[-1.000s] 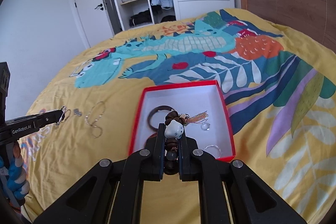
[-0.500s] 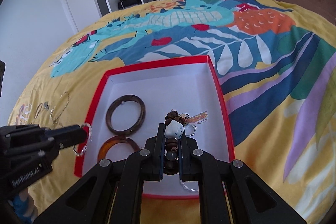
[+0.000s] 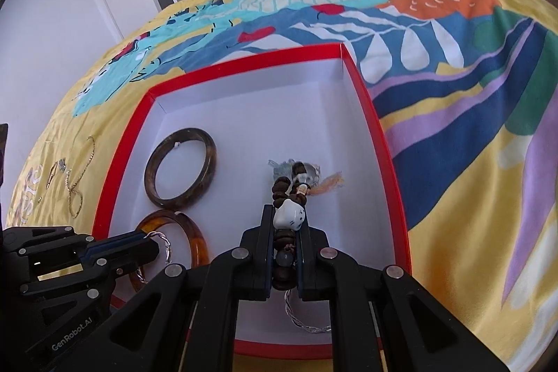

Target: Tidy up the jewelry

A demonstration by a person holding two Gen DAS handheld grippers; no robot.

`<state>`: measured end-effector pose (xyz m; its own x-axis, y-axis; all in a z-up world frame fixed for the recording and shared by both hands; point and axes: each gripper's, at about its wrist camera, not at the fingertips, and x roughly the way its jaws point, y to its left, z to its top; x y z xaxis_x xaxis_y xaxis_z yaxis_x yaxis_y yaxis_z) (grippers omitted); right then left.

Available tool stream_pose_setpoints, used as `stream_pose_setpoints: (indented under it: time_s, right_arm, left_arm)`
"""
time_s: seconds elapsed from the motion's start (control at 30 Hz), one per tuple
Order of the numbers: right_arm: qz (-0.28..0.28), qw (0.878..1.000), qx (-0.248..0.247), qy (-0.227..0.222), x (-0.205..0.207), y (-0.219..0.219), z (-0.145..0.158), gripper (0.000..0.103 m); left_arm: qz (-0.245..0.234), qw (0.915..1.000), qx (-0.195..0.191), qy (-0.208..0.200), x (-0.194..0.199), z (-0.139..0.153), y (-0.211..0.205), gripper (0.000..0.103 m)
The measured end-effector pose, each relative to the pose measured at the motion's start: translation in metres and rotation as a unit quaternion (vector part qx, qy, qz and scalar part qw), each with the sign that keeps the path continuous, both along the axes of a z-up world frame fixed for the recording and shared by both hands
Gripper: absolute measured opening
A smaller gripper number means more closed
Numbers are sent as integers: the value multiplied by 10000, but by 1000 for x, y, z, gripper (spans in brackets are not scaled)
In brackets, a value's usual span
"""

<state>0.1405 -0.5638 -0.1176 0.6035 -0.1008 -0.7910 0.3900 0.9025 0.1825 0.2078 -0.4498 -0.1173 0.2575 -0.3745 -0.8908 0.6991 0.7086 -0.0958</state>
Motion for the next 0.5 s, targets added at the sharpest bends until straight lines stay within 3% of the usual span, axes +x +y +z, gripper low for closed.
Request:
stream_pose_setpoints:
  time_s: [0.33, 0.5]
  right_arm:
    - [-64, 10000, -10, 57, -4, 3, 2, 12]
    - [-87, 9999, -49, -13, -12, 5, 12, 28]
  left_arm:
    - [106, 9997, 78, 191, 2, -2, -2, 7]
    - [164, 9996, 105, 215, 0, 1, -2, 12]
